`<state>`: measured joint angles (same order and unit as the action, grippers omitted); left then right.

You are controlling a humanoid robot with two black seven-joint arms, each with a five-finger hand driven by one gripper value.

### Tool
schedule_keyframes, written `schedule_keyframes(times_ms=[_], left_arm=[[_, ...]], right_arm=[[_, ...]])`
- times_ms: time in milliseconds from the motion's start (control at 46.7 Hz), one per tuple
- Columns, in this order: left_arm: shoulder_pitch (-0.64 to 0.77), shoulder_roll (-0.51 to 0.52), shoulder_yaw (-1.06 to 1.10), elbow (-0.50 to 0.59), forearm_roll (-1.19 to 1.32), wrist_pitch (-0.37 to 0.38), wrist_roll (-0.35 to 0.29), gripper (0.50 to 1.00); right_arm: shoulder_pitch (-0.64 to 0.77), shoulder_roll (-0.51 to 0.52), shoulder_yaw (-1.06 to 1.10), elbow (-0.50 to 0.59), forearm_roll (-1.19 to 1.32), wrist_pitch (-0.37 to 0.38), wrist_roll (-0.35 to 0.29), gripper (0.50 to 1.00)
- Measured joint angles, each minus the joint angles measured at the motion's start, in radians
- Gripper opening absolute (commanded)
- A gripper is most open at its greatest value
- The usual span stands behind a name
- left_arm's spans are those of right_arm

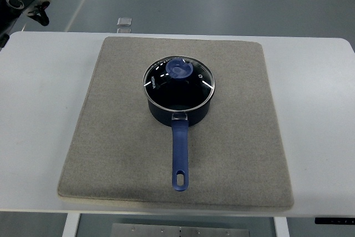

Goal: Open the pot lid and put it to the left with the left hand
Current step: 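Raise the left hand and swing it over the glass pot lid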

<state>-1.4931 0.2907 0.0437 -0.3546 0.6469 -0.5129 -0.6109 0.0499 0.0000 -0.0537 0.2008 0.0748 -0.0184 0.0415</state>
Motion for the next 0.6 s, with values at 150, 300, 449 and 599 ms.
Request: schedule_keyframes(times_ms=[150,300,449,599], left_arm=[[-0.037,-0.003,0.004,-0.061,0.216,-0.013,0.0,0.99],[-0.069,0.002,0.008,-0.122,0.351,-0.015,0.0,0.99],[-0.098,0.007,0.008,-0.222,0.468,-0.018,0.0,0.99],[-0.107,0.015,0.009,-0.347,0.6,-0.019,0.0,0.988]], right_arm=[[0.0,0.0,0.0,0.0,0.0,0.0,0.0,0.915],[-0.001,0.0,0.0,0.0,0.0,0.0,0.0,0.915],[0.0,0.0,0.0,0.0,0.0,0.0,0.0,0.915],[0.0,0.0,0.0,0.0,0.0,0.0,0.0,0.915]])
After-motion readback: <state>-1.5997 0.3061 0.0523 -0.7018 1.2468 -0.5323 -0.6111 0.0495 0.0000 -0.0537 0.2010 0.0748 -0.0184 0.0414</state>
